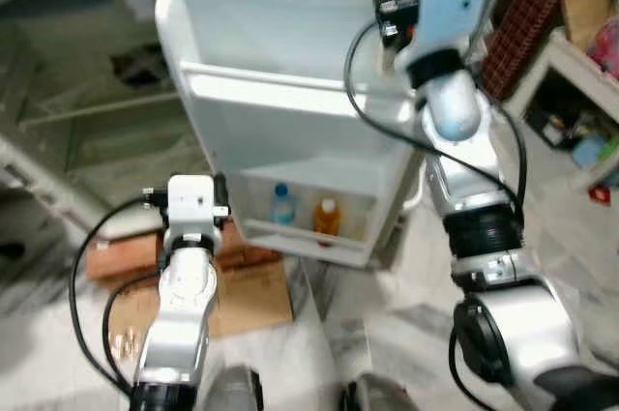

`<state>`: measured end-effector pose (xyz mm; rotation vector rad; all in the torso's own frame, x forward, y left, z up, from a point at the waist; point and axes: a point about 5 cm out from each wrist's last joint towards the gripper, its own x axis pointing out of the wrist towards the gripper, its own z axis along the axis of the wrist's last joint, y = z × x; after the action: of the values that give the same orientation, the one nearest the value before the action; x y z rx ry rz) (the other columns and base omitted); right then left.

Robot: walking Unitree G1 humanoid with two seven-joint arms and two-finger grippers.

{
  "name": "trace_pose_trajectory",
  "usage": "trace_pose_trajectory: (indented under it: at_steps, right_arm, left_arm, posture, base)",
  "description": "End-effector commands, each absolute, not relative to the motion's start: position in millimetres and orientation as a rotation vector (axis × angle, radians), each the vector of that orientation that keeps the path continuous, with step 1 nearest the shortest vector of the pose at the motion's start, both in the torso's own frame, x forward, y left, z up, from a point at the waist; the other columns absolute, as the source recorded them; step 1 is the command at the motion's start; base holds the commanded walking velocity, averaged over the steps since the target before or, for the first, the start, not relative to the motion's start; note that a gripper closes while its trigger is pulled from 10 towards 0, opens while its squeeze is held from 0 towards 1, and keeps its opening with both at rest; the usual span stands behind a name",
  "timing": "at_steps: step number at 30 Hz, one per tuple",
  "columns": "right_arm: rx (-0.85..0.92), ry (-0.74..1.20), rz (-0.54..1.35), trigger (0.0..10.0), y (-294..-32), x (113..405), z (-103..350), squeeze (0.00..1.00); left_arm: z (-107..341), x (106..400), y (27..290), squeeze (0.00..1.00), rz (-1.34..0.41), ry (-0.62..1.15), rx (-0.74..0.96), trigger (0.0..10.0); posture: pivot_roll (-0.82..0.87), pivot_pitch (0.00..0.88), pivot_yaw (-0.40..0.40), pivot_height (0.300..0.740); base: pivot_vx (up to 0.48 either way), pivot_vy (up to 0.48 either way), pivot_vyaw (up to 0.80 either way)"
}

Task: Restocking fridge

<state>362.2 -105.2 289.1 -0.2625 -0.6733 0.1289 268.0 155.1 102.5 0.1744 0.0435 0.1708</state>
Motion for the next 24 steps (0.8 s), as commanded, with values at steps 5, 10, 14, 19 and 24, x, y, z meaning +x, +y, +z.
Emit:
trace_pose_trajectory:
  at_steps: [5,10,14,19,24]
  right_arm:
    - [-0.250,-0.630,0.084,10.0,-108,362,273,0.00]
    - [-0.277,-0.587,0.058,10.0,-102,359,253,0.00]
    - [-0.283,-0.571,0.047,10.0,-101,359,247,0.00]
    - [-0.329,-0.512,-0.001,10.0,-100,364,234,0.00]
    - [-0.338,-0.422,-0.024,10.0,-103,370,221,0.00]
  left_arm:
    - [100,265,160,0.00,0.191,0.058,0.188,10.0]
    - [100,266,159,0.00,0.185,0.060,0.194,10.0]
    - [100,265,159,0.00,0.185,0.062,0.195,10.0]
    - [100,263,161,0.00,0.192,0.065,0.199,10.0]
    - [99,263,161,0.00,0.194,0.070,0.200,10.0]
  posture:
    - [0.02,0.111,0.000,0.740]
    - [0.03,0.113,-0.002,0.740]
    - [0.04,0.112,-0.002,0.740]
    - [0.05,0.113,-0.004,0.740]
    - [0.05,0.116,-0.004,0.740]
  base:
    - [0.000,0.000,0.00]
    - [0.000,0.000,0.00]
    - [0.000,0.000,0.00]
    - [0.000,0.000,0.00]
    - [0.000,0.000,0.00]
